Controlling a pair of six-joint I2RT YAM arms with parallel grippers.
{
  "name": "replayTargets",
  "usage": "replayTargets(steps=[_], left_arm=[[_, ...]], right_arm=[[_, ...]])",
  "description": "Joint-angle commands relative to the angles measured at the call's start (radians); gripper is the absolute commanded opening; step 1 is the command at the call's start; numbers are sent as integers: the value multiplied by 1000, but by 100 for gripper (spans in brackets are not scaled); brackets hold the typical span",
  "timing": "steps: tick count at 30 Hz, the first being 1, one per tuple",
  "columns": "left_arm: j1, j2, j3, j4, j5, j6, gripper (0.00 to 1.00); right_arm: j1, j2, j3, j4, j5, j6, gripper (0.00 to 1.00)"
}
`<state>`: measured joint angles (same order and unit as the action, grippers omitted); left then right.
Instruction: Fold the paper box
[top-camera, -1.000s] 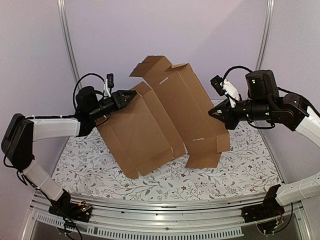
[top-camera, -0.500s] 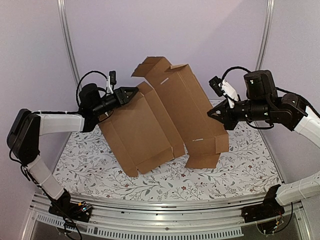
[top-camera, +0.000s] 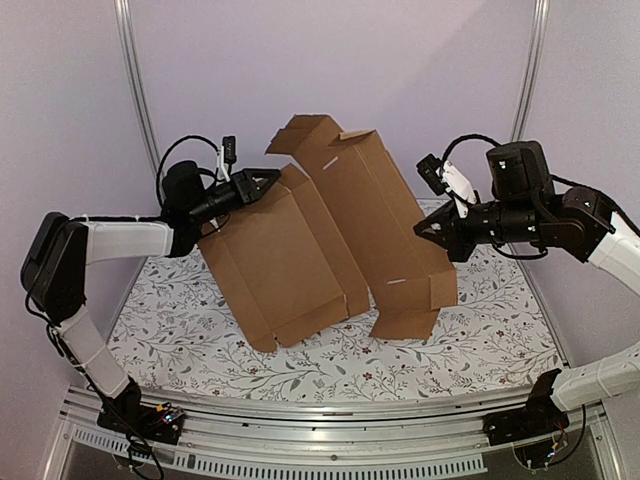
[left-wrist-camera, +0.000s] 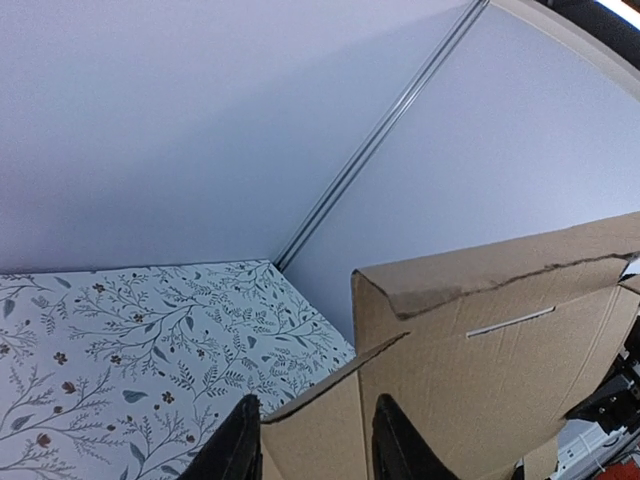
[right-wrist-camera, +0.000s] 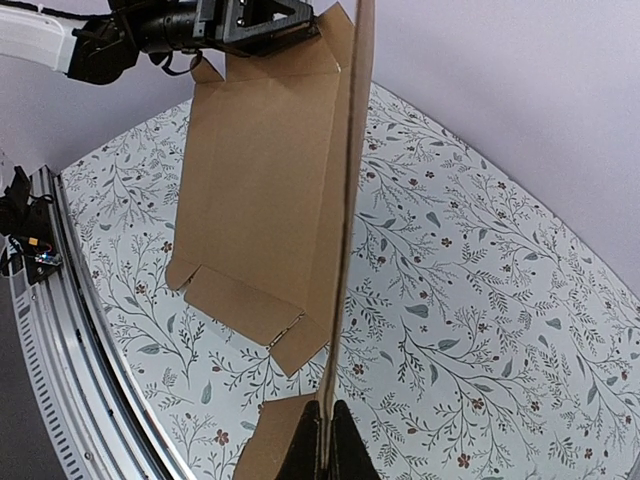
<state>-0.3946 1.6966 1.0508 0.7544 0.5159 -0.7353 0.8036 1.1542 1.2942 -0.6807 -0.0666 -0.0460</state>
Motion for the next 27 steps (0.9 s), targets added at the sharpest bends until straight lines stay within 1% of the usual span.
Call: replayTargets(steps=[1, 9, 15, 20, 27], left_arm=[[15, 20, 36, -9, 41, 41, 36], [14, 30, 66, -11, 134, 68, 32], [9, 29, 57, -10, 207, 76, 30], [-3, 14, 41, -39, 233, 106, 28], [-25, -7, 25, -108, 224, 159, 27]], right_arm=[[17, 9, 10, 1, -28, -12, 0], [26, 10, 16, -6, -26, -9, 0], [28, 15, 19, -6, -5, -2, 0], [28, 22, 30, -8, -4, 6, 0], [29, 36, 42, -11, -11, 14, 0]])
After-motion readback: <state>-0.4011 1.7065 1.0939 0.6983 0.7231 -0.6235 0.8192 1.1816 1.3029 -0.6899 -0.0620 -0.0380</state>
